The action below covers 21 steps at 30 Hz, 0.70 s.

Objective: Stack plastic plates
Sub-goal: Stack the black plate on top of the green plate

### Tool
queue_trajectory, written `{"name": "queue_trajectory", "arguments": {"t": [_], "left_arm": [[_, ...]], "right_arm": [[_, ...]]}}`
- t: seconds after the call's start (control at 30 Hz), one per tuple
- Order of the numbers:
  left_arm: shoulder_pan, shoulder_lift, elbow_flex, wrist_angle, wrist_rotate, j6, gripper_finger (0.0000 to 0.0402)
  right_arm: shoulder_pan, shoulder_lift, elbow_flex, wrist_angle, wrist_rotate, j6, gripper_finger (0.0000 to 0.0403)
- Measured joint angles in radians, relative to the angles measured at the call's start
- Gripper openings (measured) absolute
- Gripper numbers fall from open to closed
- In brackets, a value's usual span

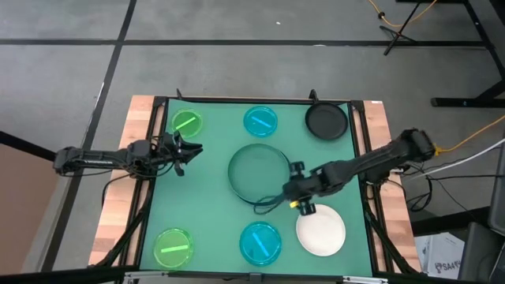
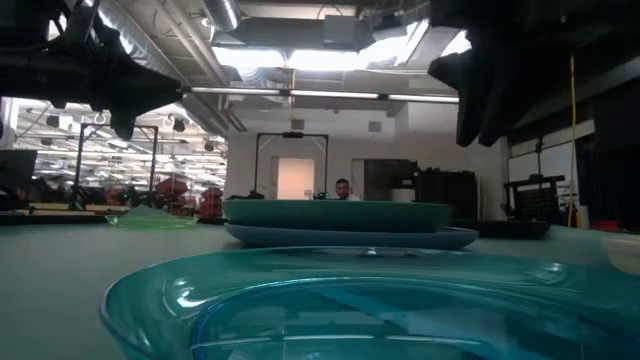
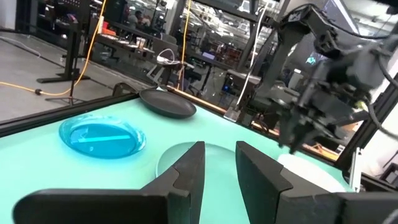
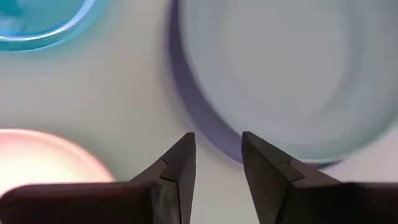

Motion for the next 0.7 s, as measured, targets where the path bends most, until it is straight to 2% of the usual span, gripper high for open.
{"name": "queue_trajectory", "arguments": {"t": [0.2,0.37,0.53,0.7], "left_arm": [[0.0,0.088,0.0,0.082,-0.001,0.01,0.0085],[0.001,0.181,0.0,0.141,-0.012,0.051,0.0085],[0.002,0.277,0.0,0.222,-0.052,0.09,0.0085],[0.02,0.353,0.009,0.261,-0.056,0.104,0.0085]], "right_arm": [[-0.112,-0.234,-0.254,0.193,0.059,0.027,0.0119],[-0.26,-0.377,-0.358,0.275,0.138,-0.038,0.0119],[-0.434,-0.391,-0.377,0.384,0.14,-0.189,0.0119],[-0.616,-0.33,-0.382,0.461,0.092,-0.268,0.0119]]}}
